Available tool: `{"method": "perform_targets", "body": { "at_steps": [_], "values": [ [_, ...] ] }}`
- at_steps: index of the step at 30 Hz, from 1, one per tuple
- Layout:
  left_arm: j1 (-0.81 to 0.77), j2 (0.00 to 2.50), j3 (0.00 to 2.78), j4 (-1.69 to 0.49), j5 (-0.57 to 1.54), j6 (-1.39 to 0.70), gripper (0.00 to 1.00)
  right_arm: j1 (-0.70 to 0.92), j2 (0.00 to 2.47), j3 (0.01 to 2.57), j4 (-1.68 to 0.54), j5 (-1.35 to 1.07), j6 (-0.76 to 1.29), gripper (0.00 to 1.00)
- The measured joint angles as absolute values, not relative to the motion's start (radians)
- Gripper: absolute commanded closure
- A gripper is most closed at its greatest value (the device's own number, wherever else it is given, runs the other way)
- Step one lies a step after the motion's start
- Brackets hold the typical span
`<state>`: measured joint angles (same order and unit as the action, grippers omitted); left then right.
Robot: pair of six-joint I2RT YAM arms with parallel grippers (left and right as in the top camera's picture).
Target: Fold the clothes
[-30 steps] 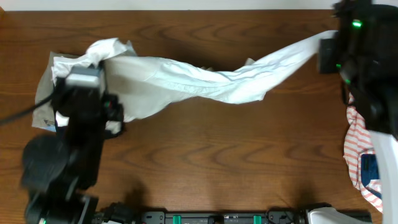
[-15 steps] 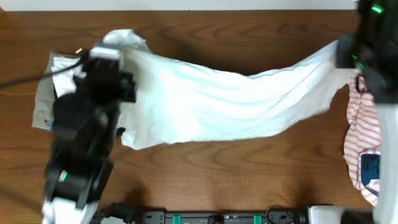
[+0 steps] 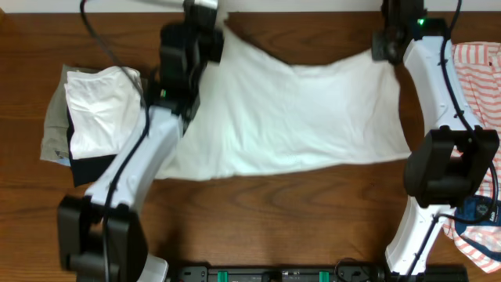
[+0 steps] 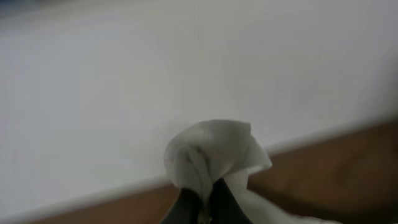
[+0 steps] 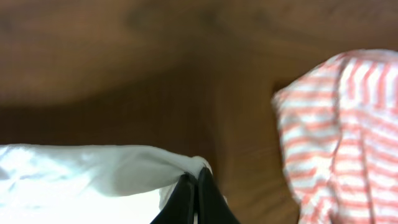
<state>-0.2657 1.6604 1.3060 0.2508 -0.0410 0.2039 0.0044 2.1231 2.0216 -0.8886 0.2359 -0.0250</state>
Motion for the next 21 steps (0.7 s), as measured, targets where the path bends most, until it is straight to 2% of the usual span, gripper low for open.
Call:
{"method": "perform_targets", "body": {
  "at_steps": [6,10,15,17,21],
  "values": [
    [-0.266,1.709,1.734,0.192,-0.002,0.216,0.94,-0.044,2.106,2.562,-0.975,0.251,-0.011,0.99],
    [-0.265,1.650,1.898,0.041,0.005,0.253,0.94,-0.089,2.000,2.768,-1.121,0.266,-0.008,0.99],
    [-0.264,1.598,1.943,-0.416,0.015,0.262,0.94,-0.110,1.948,2.781,-1.397,0.276,0.027,0.99],
    [-0.264,1.614,1.931,-0.661,0.019,0.248,0.94,-0.110,1.980,2.706,-1.546,0.252,0.038,0.99],
    [-0.271,1.654,1.901,-0.915,0.020,0.220,0.94,-0.110,2.053,2.539,-1.659,0.221,0.046,0.99]
  ]
}}
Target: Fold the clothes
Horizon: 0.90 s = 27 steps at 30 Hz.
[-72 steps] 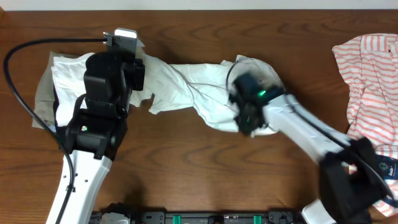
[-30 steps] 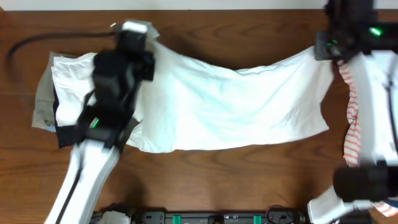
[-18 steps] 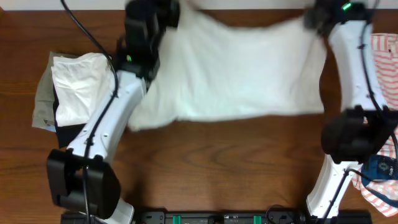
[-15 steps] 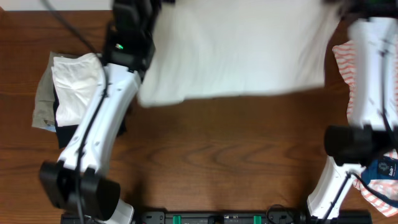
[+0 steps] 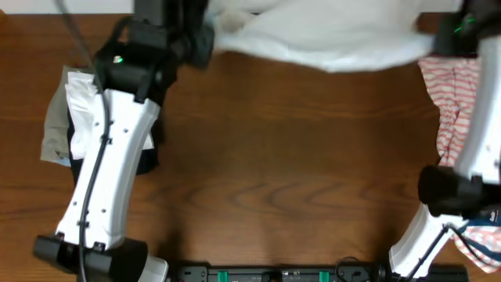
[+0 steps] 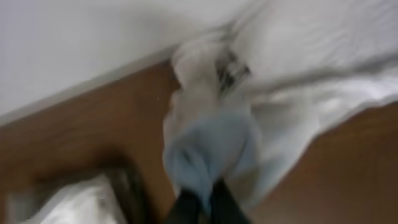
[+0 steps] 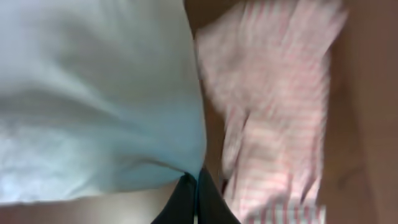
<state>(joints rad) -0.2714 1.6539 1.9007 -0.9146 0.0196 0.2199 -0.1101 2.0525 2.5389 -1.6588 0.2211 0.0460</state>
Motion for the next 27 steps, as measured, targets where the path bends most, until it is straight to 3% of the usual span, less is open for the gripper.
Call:
{"method": "perform_targets", "body": {
  "at_steps": [12,23,27],
  "values": [
    [-0.325,1.659,1.891,-1.372,0.039,0.119,0.94,-0.110,2.075,2.115,-1.695,0.204,0.049,0.99],
    [-0.325,1.657,1.806,-1.545,0.144,0.101,0.94,-0.110,2.074,1.925,-1.698,0.201,0.049,0.99],
    [-0.325,1.657,1.726,-1.514,0.150,0.101,0.94,-0.110,2.074,1.902,-1.693,0.202,0.049,0.99]
  ]
}}
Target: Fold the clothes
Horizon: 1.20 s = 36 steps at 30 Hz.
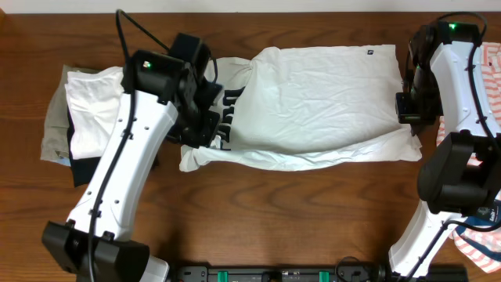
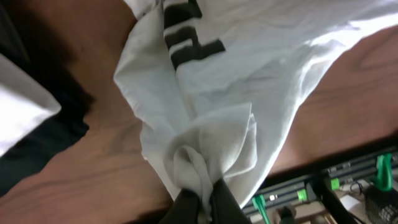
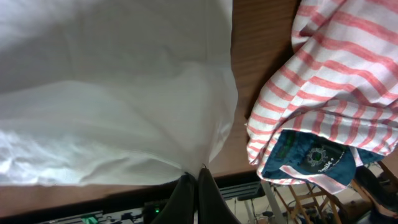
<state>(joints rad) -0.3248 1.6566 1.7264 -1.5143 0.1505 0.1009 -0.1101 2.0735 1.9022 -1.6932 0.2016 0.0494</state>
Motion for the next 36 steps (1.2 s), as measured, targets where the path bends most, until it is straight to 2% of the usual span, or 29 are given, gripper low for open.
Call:
{"method": "perform_targets", "body": {
  "at_steps": [13,29,30,31,32,34,36],
  "values": [
    [-0.325,1.657,1.571,-1.019,-0.045,0.101,0.94,-0.110,2.057,1.895,-1.407,0.202,0.072,0.99],
    [-0.325,1.657,1.341,-0.696,-0.142,0.101,0.94,-0.204,2.057,1.735,-1.166,0.201,0.096,0.99],
    [-0.325,1.657,1.341,-0.688,-0.142,0.101,0.94,-0.204,2.057,1.724,-1.153,0.201,0.096,0.97],
    [-0.325,1.657,1.340,-0.677,-0.143,0.101,0.94,-0.204,2.057,1.714,-1.144,0.200,0.096,0.90],
    [-0.325,1.657,1.340,-0.661,-0.145,0.101,0.94,-0.203,2.057,1.702,-1.135,0.198,0.096,0.88],
    [-0.325,1.657,1.339,-0.640,-0.147,0.101,0.88,-0.203,2.057,1.686,-1.116,0.198,0.097,0.87],
    [-0.325,1.657,1.339,-0.620,-0.149,0.100,0.85,-0.203,2.057,1.673,-1.098,0.198,0.101,0.85]
  ]
}}
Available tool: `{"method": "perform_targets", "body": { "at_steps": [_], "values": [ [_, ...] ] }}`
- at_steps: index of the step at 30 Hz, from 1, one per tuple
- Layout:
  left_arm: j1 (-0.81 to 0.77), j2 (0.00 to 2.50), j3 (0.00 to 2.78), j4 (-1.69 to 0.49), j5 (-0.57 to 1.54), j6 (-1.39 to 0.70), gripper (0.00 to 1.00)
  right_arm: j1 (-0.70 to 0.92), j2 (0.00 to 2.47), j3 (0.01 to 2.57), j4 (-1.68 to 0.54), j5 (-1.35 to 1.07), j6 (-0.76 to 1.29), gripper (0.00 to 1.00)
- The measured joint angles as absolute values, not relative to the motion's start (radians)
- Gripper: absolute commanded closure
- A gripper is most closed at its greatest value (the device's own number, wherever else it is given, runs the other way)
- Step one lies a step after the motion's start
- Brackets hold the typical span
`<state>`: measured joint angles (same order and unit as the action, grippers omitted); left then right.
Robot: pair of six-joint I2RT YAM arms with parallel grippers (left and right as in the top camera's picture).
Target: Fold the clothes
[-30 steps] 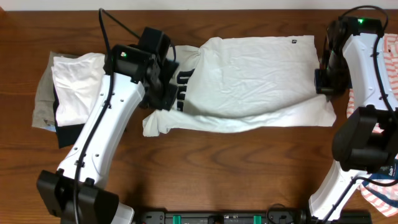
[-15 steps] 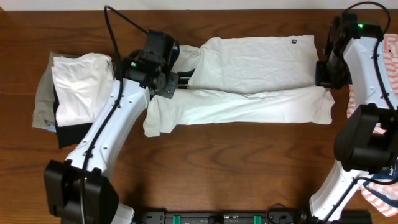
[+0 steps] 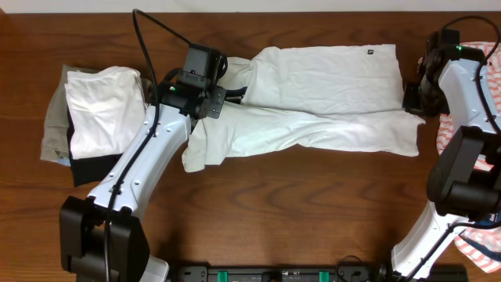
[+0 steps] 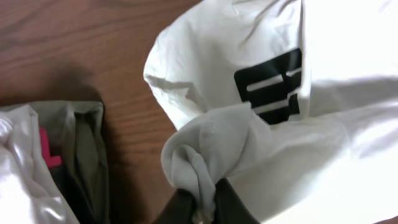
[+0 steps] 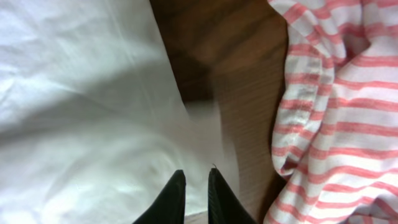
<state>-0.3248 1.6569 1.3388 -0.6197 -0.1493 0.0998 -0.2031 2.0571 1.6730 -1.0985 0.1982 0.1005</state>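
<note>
A white T-shirt (image 3: 313, 102) lies across the far half of the table, folded lengthwise, with a black print (image 4: 273, 87) showing at its left end. My left gripper (image 3: 207, 105) is shut on a bunched corner of the shirt (image 4: 205, 149) at that left end. At the shirt's right edge my right gripper (image 3: 412, 97) is open, low over the white cloth (image 5: 93, 93), with nothing between its fingers (image 5: 176, 196).
A stack of folded clothes (image 3: 94, 117), white on top of dark and olive pieces, sits at the left; its edge (image 4: 68, 155) lies close to my left gripper. A red-and-white striped garment (image 3: 489, 74) lies heaped at the right, next to my right gripper, its stripes (image 5: 336, 99) close by.
My right gripper has let go of the shirt's right end and now stands open over it. My left gripper, still shut on its corner, has moved a little toward the far side.
The shirt lay spread flat with both grippers shut on its far corners. Then both held it raised at the table's far edge. Then it lay folded over on the table, black print showing at the left. Now the right end is released.
</note>
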Motion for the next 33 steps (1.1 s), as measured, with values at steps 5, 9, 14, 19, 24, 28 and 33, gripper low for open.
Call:
{"method": "perform_targets", "body": {
  "at_steps": [5,9,14,19,24,28,33],
  "values": [
    [-0.325,1.657,1.339,-0.595,-0.157,0.101,0.86,-0.203,2.057,1.656,-1.073,0.198,0.102,0.85],
    [-0.325,1.657,1.339,-0.594,-0.158,0.101,0.86,-0.203,2.057,1.655,-1.060,0.198,0.102,0.89],
    [-0.325,1.657,1.339,-0.594,-0.158,0.101,0.86,-0.203,2.057,1.655,-1.081,0.198,0.102,0.88],
    [-0.325,1.657,1.339,-0.597,-0.158,0.100,0.86,-0.203,2.057,1.644,-1.114,0.198,0.102,0.89],
    [-0.325,1.657,1.338,-0.686,-0.140,0.071,0.88,-0.203,2.057,1.587,-1.096,0.198,0.102,0.89],
    [-0.325,1.657,1.334,-0.765,-0.094,0.053,0.87,-0.203,2.057,1.533,-1.079,0.198,0.102,0.89],
    [-0.325,1.657,1.295,-0.808,-0.056,0.025,0.78,-0.203,2.057,1.503,-1.067,0.198,0.102,0.89]
  ]
}}
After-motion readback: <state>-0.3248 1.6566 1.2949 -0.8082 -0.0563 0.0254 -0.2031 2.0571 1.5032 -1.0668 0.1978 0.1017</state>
